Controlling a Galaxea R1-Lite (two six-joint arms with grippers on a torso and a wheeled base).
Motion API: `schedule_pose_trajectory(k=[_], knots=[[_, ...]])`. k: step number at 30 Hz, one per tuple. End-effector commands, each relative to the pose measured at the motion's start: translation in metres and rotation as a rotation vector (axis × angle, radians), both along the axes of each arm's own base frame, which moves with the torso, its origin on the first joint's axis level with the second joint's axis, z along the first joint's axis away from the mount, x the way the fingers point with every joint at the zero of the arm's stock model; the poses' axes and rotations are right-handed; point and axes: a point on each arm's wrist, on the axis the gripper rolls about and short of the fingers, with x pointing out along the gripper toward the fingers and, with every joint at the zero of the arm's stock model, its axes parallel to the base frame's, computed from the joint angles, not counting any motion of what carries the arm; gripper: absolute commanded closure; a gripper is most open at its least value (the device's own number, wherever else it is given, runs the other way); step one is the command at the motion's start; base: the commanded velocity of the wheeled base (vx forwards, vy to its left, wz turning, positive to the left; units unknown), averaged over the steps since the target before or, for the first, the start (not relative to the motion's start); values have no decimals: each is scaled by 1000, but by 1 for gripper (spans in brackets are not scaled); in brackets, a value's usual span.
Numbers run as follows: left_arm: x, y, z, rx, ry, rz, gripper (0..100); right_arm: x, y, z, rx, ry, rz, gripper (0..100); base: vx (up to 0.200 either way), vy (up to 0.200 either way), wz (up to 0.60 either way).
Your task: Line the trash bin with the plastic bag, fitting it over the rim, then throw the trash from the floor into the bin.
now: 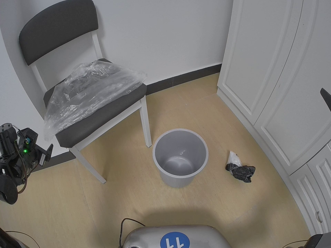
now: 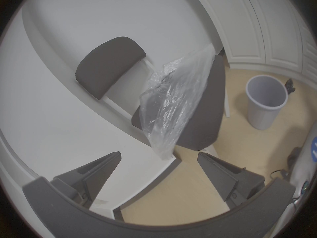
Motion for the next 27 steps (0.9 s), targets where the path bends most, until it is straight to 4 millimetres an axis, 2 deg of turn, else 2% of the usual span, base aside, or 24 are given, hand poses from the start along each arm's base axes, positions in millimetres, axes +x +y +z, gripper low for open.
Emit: schedule_pose_trajectory(k=[1,11,19,27], knots=[[14,11,-20,43,55,53,0,-8,-4,3,13,-30,0,0,0,0,0],[15,19,-17,50,39,95,0,-16,-8,7,25,-62,-1,0,0,0,0],[44,26,-21,66,-7,145,0,-16,-8,8,26,-65,1,0,0,0,0],[70,27,-39,81,-76,150,0,-17,-8,8,27,-67,1,0,0,0,0]])
